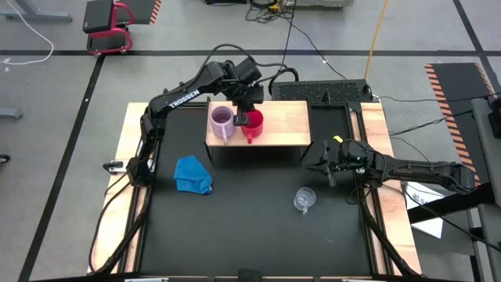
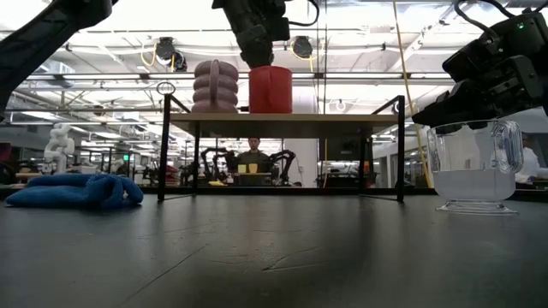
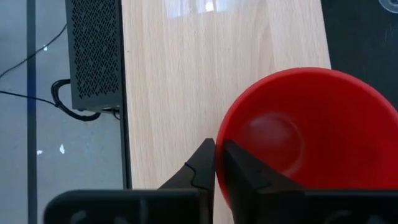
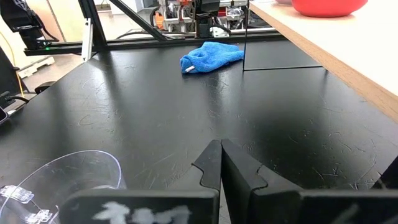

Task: Stack small to large cups/mugs on shelf
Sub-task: Put the red mug on the shelf, then put the transparent mug on the shelf

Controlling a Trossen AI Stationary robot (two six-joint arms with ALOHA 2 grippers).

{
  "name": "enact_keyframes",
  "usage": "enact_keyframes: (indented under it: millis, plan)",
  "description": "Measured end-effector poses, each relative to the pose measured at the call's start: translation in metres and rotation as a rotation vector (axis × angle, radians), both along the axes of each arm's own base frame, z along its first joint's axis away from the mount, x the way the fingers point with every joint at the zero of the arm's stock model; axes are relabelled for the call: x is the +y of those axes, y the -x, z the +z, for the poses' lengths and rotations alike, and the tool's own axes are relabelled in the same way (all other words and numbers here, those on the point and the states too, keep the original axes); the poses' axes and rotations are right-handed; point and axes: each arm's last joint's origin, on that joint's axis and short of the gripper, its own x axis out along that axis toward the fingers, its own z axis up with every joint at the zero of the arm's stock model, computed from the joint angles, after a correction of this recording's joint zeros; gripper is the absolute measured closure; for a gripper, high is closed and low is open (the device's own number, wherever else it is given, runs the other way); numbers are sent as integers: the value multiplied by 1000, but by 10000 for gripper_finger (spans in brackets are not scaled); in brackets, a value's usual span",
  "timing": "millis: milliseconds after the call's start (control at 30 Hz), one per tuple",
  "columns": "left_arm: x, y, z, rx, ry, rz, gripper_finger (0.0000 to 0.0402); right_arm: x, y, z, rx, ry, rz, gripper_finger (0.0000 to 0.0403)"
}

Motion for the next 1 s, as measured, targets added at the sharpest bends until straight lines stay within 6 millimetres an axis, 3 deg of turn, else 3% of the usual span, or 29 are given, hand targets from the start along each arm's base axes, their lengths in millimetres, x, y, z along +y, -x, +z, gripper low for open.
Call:
enact_keyframes:
  millis: [300,700,1000]
  plan:
    - [-2,-1,0,12,-23,-1,326,0,0,0,0,0,0,403]
    - [-5,-4,1,9,-61,-14,319,0,0,0,1,0,0,403]
    - [-17,8,31,-75,-126,-31,318,0,0,0,1,0,0,403]
